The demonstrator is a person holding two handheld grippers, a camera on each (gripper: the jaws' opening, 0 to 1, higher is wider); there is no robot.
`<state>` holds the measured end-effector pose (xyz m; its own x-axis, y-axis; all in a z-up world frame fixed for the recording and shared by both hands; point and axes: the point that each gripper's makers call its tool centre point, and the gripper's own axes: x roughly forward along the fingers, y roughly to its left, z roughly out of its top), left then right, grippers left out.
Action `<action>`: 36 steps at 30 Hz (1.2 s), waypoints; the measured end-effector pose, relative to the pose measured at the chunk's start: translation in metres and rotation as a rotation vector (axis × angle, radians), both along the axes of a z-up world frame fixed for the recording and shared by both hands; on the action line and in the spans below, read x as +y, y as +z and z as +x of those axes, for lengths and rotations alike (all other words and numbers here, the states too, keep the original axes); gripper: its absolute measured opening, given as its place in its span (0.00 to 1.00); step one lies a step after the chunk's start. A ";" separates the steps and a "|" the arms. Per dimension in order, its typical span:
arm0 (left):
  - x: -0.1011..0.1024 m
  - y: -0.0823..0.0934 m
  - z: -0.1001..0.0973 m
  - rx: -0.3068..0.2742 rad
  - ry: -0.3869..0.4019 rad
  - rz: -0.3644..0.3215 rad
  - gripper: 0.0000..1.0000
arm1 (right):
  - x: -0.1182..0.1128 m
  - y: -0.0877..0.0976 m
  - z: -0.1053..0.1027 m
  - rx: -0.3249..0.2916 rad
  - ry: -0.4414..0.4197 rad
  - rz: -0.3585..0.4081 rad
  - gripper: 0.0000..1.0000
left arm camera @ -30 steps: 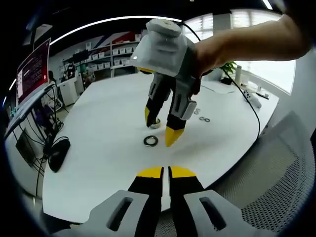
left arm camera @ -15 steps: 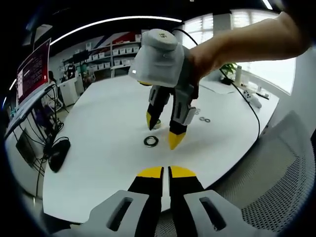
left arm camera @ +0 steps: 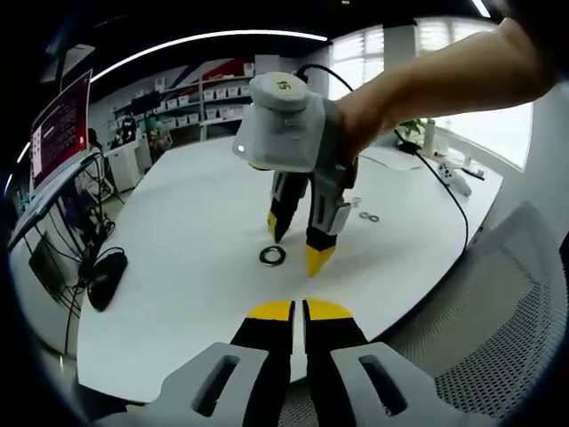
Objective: Place the washer onto the threaded stud by aligning its center hole with the stud, sliding it down to the base, and recovering from edge contact or off-axis alignment until the washer reaches the visible bottom stop.
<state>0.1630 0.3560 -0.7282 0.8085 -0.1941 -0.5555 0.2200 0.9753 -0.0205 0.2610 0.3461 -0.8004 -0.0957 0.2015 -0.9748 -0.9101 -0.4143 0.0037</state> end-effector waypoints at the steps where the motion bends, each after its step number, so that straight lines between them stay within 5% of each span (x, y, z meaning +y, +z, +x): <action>1: 0.000 0.000 0.000 0.000 0.000 0.000 0.01 | 0.002 0.000 0.001 -0.002 -0.004 -0.003 0.46; 11: 0.000 -0.001 0.000 0.004 -0.001 0.006 0.01 | 0.005 -0.001 0.004 -0.029 -0.022 -0.065 0.42; 16: 0.000 -0.001 -0.001 0.008 -0.004 0.011 0.01 | 0.017 0.001 0.010 0.010 -0.098 0.040 0.28; 19: 0.000 -0.001 -0.001 0.009 -0.005 0.013 0.01 | 0.018 0.000 0.012 0.006 -0.078 0.042 0.20; 24: -0.001 -0.001 -0.001 0.010 -0.008 0.011 0.01 | 0.020 -0.001 0.009 -0.034 -0.020 -0.017 0.22; 27: -0.001 -0.002 -0.001 0.010 -0.010 0.011 0.01 | 0.024 0.001 0.017 -0.083 -0.006 -0.013 0.31; 32: -0.001 -0.001 0.000 0.002 -0.007 0.006 0.01 | 0.023 0.001 0.019 -0.040 -0.011 -0.009 0.33; 34: -0.001 0.000 0.000 0.002 -0.008 0.006 0.01 | 0.030 0.000 0.011 0.025 -0.071 0.023 0.36; 36: -0.001 0.000 0.000 0.001 -0.009 0.006 0.01 | 0.030 0.000 0.011 0.008 -0.052 0.017 0.38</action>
<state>0.1627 0.3548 -0.7285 0.8062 -0.1978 -0.5577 0.2284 0.9734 -0.0150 0.2720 0.3760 -0.8005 -0.0923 0.2226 -0.9705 -0.9305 -0.3663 0.0044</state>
